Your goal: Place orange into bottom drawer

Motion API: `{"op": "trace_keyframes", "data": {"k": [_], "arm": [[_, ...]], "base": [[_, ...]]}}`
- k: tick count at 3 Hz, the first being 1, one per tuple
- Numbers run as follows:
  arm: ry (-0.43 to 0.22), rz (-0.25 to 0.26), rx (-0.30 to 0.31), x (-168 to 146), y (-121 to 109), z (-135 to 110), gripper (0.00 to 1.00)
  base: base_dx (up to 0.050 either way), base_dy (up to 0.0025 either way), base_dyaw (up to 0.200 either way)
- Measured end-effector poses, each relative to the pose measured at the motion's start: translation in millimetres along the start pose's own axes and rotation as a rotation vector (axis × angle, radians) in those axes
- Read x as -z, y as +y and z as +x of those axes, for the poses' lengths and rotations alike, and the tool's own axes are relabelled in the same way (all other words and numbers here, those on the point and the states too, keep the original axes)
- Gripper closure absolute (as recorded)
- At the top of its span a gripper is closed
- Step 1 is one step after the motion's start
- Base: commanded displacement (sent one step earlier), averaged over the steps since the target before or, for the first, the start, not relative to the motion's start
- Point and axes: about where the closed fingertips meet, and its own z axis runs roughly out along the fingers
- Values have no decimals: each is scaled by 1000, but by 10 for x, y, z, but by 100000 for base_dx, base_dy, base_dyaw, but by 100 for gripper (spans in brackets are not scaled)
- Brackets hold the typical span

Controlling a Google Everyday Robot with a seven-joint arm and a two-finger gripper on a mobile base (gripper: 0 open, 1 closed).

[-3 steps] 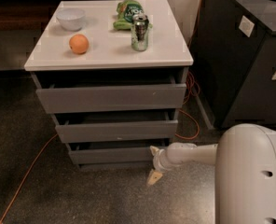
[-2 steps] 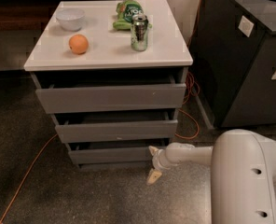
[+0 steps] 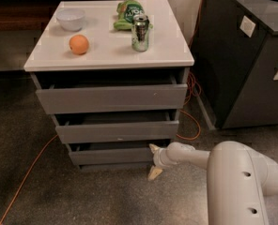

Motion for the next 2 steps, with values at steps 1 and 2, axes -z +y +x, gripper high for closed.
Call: {"op": "trace_keyframes", "data": {"k": [1, 2], "arm": [[-13, 12, 22, -265, -161, 103, 0], [-22, 26, 35, -477, -341, 180, 0]], "base": [[0, 0, 0], [0, 0, 0]]}}
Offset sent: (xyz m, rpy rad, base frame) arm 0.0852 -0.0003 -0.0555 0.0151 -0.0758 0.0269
